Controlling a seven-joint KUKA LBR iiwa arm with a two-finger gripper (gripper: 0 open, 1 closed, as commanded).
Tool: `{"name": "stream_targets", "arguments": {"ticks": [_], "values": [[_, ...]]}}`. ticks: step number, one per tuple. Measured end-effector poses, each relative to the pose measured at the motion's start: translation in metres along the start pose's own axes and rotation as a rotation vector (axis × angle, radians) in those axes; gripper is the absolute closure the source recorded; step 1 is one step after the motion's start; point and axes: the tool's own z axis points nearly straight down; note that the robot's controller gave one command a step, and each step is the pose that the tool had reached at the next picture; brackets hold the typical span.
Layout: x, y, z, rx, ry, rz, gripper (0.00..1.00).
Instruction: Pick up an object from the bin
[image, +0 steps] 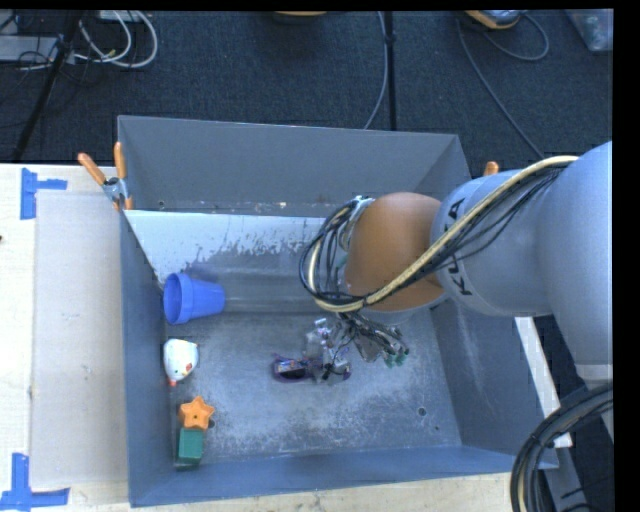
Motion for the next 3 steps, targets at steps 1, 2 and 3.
{"name": "stream_targets", "arguments": {"ticks": [1, 2, 3], "values": [[0.0, -0.006, -0.007, -0.001, 0.0, -0.011, 1.0], [-0.007, -0.008, -0.044, -0.003, 0.009, 0.012, 1.0], [-0.032, -0.013, -0.106, -0.001, -0.001, 0.026, 1.0]]}}
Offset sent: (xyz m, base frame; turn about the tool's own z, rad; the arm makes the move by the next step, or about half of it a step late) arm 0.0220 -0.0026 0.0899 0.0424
